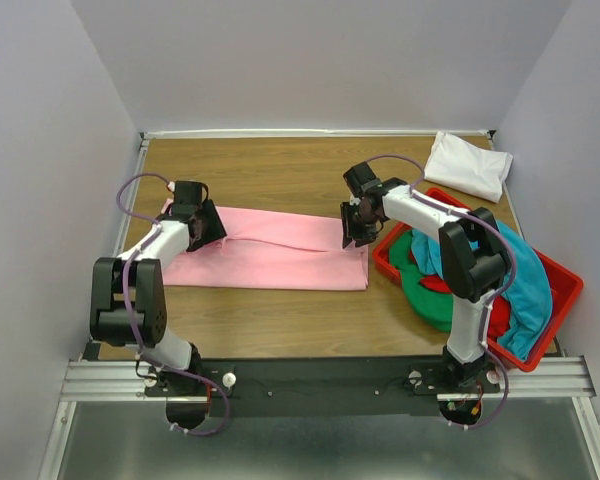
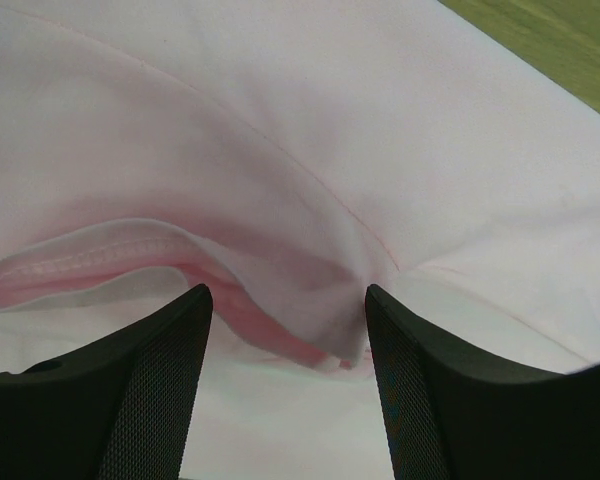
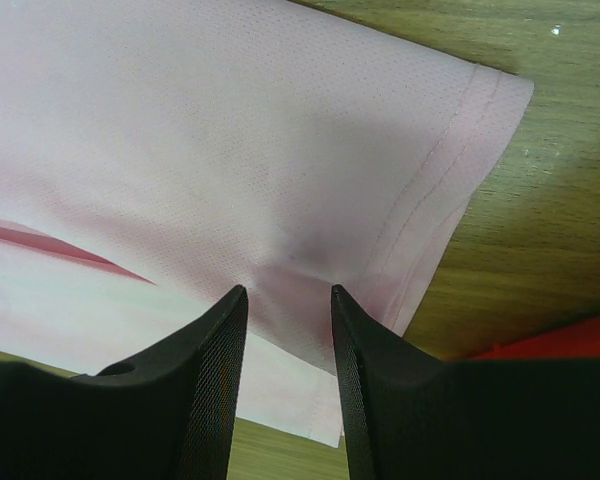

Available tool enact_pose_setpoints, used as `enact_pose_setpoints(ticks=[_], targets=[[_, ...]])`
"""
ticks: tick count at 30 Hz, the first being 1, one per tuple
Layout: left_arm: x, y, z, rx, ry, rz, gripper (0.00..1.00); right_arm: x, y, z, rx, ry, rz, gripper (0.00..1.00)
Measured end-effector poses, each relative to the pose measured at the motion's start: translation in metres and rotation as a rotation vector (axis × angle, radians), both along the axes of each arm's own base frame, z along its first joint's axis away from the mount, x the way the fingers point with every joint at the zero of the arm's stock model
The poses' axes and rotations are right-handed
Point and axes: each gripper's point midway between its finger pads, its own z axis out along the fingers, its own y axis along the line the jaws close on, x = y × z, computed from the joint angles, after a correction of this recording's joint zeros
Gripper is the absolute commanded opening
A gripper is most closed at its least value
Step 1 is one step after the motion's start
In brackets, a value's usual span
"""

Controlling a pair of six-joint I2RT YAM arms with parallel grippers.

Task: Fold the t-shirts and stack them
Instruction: Fold the tshirt

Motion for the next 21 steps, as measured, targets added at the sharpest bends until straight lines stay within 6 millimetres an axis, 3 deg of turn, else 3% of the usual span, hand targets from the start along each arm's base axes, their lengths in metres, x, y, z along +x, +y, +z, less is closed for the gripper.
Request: enact_pose_setpoints(ticks=[12, 17, 21], targets=[[-0.03, -0.004, 0.013, -0.034, -0.007, 0.001, 0.73, 0.0, 0.0, 0.0, 0.0, 0.0, 0.0, 0.46], [-0.002, 0.002, 0.054, -0.037, -0.105, 0.018, 0.73, 0.0, 0.0, 0.0, 0.0, 0.0, 0.0, 0.46], [0.029, 0.011, 0.071, -0.024, -0.17, 0.039, 0.73, 0.0, 0.0, 0.0, 0.0, 0.0, 0.0, 0.46]])
